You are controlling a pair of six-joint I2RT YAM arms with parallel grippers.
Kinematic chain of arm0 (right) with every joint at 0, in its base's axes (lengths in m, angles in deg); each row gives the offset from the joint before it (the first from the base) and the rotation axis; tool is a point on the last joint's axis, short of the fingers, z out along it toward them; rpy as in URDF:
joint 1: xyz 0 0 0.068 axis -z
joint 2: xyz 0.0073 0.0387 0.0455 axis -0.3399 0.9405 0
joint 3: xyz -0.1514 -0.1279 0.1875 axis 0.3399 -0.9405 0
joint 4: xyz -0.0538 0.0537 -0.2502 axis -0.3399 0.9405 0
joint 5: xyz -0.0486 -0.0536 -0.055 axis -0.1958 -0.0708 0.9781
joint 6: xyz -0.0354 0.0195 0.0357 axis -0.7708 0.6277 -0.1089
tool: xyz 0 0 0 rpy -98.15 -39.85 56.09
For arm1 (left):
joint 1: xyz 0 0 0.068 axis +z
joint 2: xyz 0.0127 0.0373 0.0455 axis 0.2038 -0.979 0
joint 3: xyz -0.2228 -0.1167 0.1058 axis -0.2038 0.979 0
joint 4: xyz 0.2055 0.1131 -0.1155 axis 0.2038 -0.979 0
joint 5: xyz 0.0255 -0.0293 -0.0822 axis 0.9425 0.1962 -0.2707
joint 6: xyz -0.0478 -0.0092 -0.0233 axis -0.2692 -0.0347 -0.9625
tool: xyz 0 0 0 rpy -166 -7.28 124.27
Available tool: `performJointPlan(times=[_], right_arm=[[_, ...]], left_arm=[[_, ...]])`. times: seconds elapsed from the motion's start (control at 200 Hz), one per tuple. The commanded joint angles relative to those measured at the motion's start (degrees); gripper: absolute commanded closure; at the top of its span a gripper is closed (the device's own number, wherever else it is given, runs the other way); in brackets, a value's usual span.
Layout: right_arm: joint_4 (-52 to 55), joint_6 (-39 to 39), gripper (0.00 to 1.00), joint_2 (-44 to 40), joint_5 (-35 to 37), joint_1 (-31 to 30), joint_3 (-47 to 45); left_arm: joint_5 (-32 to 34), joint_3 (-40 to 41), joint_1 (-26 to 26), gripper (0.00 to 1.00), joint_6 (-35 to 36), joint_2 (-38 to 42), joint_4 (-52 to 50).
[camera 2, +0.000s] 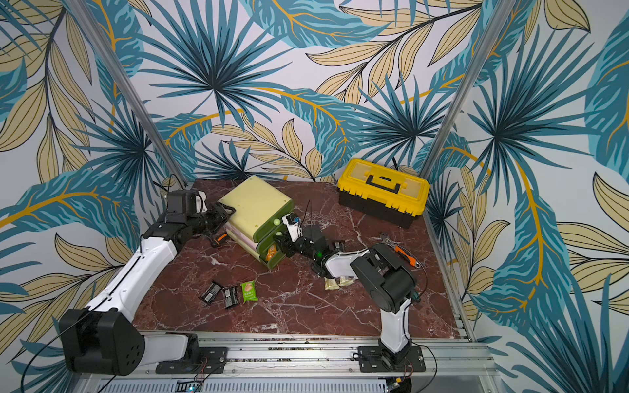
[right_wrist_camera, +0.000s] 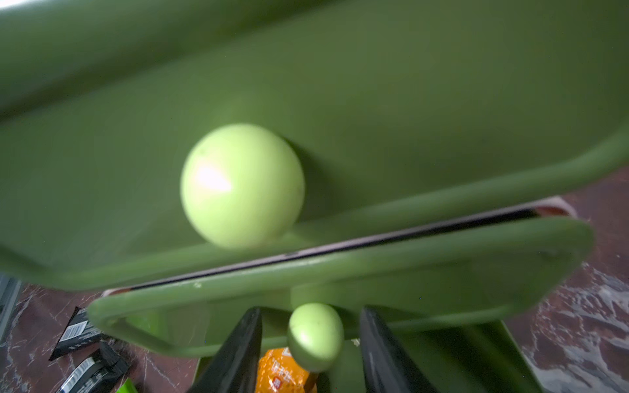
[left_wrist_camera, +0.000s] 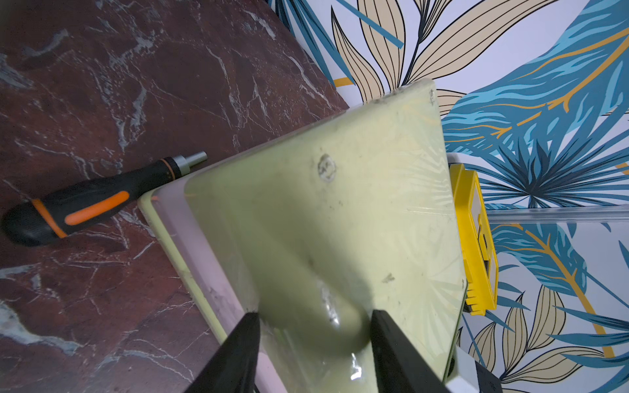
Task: Take the cookies out of the drawer
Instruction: Open the drawer in the storage box.
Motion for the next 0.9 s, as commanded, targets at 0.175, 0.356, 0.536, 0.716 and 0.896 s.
performJointPlan(times=[0.175,0.356,0.536,0.716,0.896], right_arm=[[1.5,-2.3,0.5,-9.1,2.7,-0.1,-10.8],[0.8,-1.3,0.51,-7.3,1.4,-0.2,-8.5],[0.4,-1.1,0.52,-2.6,-0.3,-0.2,-1.9],[0.5,-0.6,0.53,1.8,-2.0,-0.3,3.5],[-0.1,0.2,0.53,2.6,-2.0,-0.2,4.3]], left_arm=[[0.6,1.3,-0.3,0.45,1.3,-0.1,-5.6],[0.5,1.4,-0.3,0.45,1.4,-0.1,-5.8],[0.8,1.7,-0.4,0.45,1.2,0.3,-5.8],[0.7,1.9,-0.4,0.45,0.9,0.4,-5.7],[0.8,2.0,-0.4,0.44,0.7,0.5,-5.6]])
